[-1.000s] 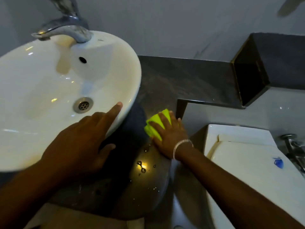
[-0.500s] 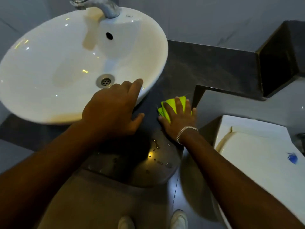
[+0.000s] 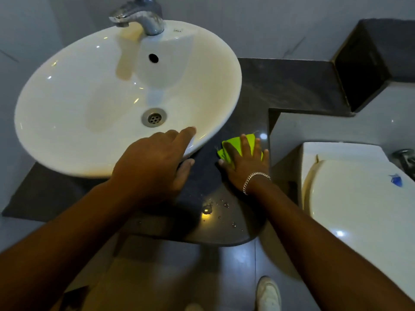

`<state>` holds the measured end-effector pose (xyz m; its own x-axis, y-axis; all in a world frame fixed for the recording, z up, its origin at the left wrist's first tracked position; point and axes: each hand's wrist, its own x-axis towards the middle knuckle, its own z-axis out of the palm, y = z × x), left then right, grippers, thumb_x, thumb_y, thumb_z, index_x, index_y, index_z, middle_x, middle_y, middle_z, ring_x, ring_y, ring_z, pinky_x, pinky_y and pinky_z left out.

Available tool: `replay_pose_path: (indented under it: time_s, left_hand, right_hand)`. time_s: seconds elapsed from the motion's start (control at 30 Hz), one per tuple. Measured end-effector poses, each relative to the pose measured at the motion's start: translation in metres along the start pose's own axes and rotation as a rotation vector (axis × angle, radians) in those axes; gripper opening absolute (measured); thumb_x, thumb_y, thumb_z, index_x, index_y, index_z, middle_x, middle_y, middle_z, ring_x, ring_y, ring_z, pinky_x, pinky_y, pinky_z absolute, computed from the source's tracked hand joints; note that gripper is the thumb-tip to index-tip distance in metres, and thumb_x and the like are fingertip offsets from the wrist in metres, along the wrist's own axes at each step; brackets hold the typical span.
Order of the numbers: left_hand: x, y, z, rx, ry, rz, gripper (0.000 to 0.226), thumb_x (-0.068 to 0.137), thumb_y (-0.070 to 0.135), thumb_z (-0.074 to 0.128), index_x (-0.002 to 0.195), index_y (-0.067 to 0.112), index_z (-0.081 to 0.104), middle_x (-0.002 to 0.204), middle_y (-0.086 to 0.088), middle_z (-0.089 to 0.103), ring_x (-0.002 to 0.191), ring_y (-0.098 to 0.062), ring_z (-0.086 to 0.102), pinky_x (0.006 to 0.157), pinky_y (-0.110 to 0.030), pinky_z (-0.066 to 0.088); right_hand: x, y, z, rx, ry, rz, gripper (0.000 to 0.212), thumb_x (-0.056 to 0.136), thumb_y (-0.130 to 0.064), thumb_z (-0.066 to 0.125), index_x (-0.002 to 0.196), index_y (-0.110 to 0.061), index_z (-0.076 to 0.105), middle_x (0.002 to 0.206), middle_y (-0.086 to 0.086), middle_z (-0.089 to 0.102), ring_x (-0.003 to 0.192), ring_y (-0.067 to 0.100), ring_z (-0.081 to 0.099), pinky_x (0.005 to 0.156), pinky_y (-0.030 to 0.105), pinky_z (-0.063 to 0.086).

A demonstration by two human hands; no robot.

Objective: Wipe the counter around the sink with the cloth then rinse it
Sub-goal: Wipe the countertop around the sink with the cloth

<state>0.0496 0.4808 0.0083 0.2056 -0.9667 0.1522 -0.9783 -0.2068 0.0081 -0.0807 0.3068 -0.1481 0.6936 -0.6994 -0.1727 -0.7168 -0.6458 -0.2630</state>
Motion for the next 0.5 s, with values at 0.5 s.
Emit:
replay_pose_path:
  time_s: [0.5]
  left_hand:
    - [-0.005,0.007,-0.003,-0.071,0.128,-0.038,0.048,0.083,0.044,0.049,0.121,0.015,0.058,0.104,-0.009,0.067,0.089,-0.031,0.063,0.066,-0.037,0.047]
  right_hand:
    - [-0.051,-0.031,0.018,-0.030,0.026,-0.015,0.057,0.092,-0.059,0.031,0.145,-0.042,0.020,0.162,0.003,0.005,0.146,0.041,-0.006,0.115,0.061,0.000]
